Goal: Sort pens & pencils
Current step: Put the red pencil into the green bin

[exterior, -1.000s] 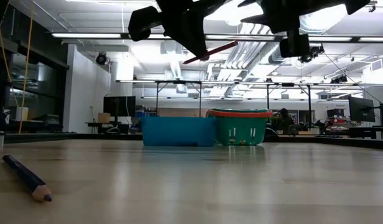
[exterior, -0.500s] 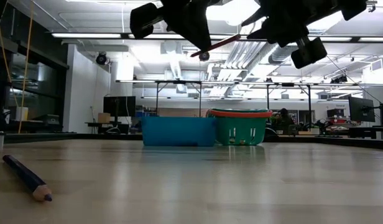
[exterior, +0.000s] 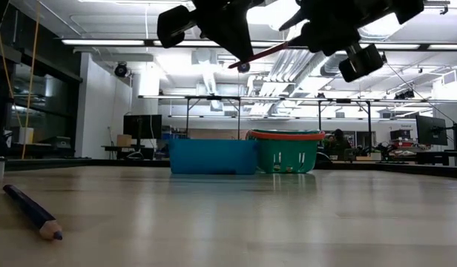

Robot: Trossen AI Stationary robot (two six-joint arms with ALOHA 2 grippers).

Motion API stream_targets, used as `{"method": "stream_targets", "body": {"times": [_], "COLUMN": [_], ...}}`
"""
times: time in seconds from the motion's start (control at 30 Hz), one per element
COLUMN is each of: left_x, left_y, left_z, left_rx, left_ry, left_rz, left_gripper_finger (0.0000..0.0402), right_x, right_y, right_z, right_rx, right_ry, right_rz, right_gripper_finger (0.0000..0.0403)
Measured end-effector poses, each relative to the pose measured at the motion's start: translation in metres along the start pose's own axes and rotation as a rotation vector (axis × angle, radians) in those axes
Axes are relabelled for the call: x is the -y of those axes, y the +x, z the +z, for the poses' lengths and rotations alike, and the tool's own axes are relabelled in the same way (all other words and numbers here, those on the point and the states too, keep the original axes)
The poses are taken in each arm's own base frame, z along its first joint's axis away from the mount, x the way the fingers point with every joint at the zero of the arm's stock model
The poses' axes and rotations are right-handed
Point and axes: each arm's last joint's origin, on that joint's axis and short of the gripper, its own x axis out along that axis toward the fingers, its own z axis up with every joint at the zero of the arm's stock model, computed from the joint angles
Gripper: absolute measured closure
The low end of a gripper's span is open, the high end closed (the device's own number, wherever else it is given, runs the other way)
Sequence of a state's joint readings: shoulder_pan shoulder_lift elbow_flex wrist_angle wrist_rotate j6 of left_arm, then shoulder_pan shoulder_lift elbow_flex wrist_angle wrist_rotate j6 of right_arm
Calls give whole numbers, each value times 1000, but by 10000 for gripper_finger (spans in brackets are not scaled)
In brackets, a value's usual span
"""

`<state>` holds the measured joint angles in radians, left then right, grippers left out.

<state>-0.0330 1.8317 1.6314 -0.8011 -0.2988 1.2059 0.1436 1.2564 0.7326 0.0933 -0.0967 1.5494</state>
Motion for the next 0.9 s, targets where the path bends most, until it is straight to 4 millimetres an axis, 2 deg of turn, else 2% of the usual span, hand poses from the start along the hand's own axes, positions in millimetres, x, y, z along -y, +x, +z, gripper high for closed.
{"method": "stream_targets", "body": {"times": [0.17,0.9], "left_x": [0,1], "left_y": [0,0], "left_z": [0,0], "left_rx": [0,16], "left_ry": [2,3], "left_rz": [-2,-14], "left_gripper_finger": [385,385], "right_x": [2,2], "right_y": [6,7], "right_z": [5,6], "right_rx": [-17,-34], "right_ry": [-15,-11], "right_rz": [-74,-70], "right_gripper_finger": [316,316]}}
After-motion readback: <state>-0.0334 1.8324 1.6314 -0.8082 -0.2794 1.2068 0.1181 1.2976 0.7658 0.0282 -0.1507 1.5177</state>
